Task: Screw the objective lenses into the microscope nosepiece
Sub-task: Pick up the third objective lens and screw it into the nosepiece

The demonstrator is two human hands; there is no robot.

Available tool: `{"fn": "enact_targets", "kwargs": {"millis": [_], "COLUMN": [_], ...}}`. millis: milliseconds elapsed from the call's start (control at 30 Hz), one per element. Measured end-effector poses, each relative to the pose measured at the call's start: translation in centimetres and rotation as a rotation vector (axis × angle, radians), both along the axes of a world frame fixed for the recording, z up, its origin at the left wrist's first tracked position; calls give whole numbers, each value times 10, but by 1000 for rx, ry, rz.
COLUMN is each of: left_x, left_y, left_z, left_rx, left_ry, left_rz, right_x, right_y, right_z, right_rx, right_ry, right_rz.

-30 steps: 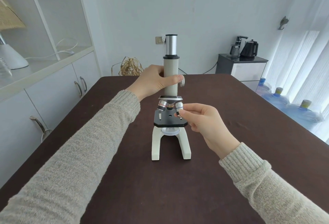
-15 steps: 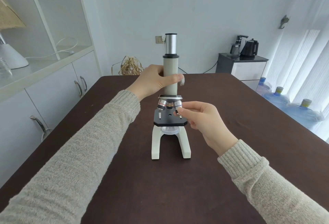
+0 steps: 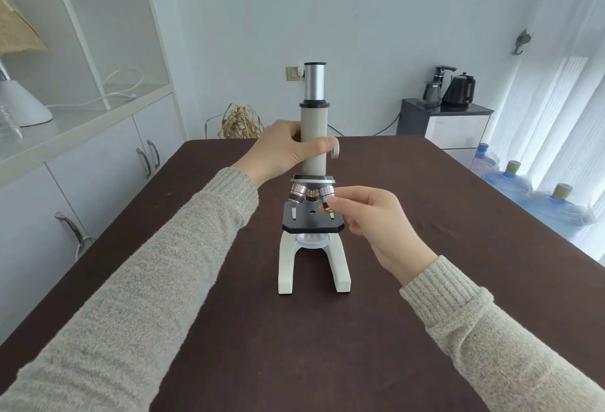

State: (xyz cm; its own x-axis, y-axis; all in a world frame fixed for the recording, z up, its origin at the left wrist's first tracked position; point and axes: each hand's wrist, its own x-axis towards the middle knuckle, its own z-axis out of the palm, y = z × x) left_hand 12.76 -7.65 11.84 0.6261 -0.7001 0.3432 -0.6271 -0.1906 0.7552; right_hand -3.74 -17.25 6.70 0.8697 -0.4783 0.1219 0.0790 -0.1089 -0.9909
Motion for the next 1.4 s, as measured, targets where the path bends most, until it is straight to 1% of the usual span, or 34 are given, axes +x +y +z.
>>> {"fn": "enact_targets", "kwargs": {"millis": [233, 367, 533, 967, 1100, 1400], "left_x": [-2, -1, -2, 1, 1, 0], "left_y": [0, -1, -1, -1, -2, -2], "left_z": [0, -1, -1, -3, -3, -2], "left_rx": [-25, -33, -36, -34, -38, -42], "left_ry": [-1, 8, 15, 3, -1, 8], "left_rz": [-11, -8, -4, -13, -17, -22], "right_x": [0, 1, -2, 2, 5, 4], "right_y": [-2, -2, 2, 5, 5, 5], "right_z": [-1, -3, -3, -12, -11, -7], "right_rx": [-17, 33, 121, 103, 131, 95], "right_ry": [-24, -19, -68, -119, -99, -61], "right_rz": [26, 39, 43, -32, -39, -20]}}
